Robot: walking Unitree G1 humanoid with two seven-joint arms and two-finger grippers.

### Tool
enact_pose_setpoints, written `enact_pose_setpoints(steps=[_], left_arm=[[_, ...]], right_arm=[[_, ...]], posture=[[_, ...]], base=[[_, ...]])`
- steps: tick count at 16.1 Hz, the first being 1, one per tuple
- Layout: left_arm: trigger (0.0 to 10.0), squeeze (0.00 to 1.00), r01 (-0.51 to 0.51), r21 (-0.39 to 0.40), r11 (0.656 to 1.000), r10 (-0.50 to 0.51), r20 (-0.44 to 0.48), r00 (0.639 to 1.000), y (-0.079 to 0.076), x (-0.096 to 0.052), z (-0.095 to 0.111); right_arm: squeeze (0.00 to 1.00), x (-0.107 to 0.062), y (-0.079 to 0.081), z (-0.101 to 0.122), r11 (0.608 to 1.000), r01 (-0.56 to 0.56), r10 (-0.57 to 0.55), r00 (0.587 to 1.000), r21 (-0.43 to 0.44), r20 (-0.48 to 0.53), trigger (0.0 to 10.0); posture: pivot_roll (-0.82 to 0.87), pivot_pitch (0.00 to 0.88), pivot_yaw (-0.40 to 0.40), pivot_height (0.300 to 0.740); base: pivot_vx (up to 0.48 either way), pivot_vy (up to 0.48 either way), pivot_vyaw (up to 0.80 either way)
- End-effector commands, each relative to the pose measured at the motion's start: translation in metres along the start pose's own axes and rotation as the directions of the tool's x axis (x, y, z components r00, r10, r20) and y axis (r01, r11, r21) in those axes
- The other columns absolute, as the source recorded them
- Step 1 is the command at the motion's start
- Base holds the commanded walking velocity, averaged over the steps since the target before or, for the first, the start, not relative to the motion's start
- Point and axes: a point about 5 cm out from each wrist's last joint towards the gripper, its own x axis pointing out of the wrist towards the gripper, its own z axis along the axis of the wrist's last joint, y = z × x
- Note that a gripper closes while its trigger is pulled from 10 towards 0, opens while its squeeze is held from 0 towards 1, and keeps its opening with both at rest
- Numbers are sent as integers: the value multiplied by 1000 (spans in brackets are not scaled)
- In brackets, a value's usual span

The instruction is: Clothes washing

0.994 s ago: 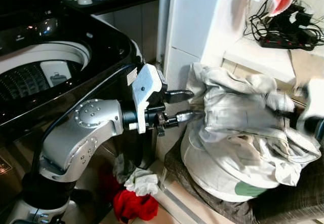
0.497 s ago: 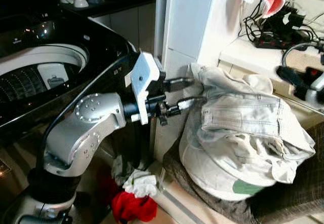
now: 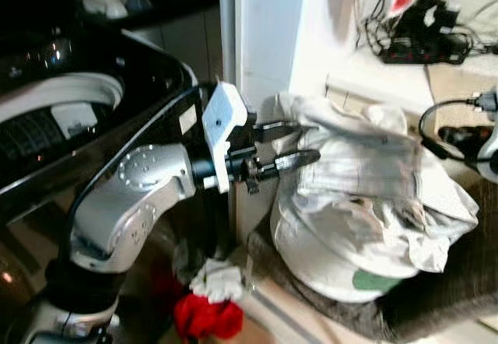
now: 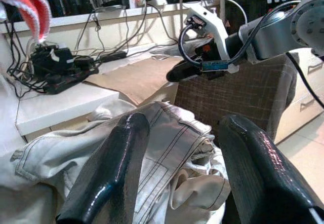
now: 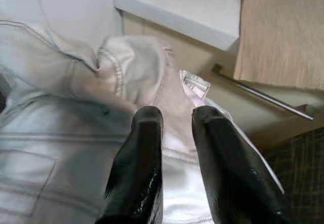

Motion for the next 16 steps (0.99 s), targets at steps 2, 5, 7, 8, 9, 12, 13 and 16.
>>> enact_pose_setpoints(steps=[2,5,7,8,9,12,13,16], left_arm=[[10000,0,2,14,1000,-2,-14,1000,1,0,2],[10000,0,-31,30,999,32,-34,999,4,-1,0],[10000,0,-38,31,999,40,-42,998,4,-3,-1],[10000,0,-40,28,999,41,-46,998,3,-4,-1],[10000,0,-40,34,999,42,-61,997,3,-5,-3],[10000,0,-59,56,997,63,-81,995,2,-7,-8],[10000,0,-94,76,993,101,-87,991,4,-8,-9],[10000,0,-119,73,990,126,-99,987,4,-11,-13]], right_arm=[[1000,4,-5,2,1000,13,-13,1000,16,25,10000],[1000,17,-4,-10,998,-21,21,1000,61,0,10000],[1000,20,-1,-15,997,-35,36,999,66,-7,10000],[1000,22,0,-18,998,-47,48,999,52,-11,10000],[1000,26,1,-22,996,-70,70,998,57,-5,10000],[0,34,4,-43,992,-120,123,990,49,-64,10000],[0,37,0,-57,997,-70,71,992,15,-104,10000],[0,44,3,-72,994,-109,109,989,8,-97,10000]], posture=[[-54,0,-40,740],[-42,0,-48,740],[-37,0,-52,740],[-37,0,-52,740],[-37,0,-53,740],[-36,0,-54,740],[-29,0,-64,740],[-24,0,-68,740]], base=[[0,0,0],[0,0,0],[0,0,0],[0,0,0],[0,0,0],[0,0,0],[0,0,0],[0,0,0]])
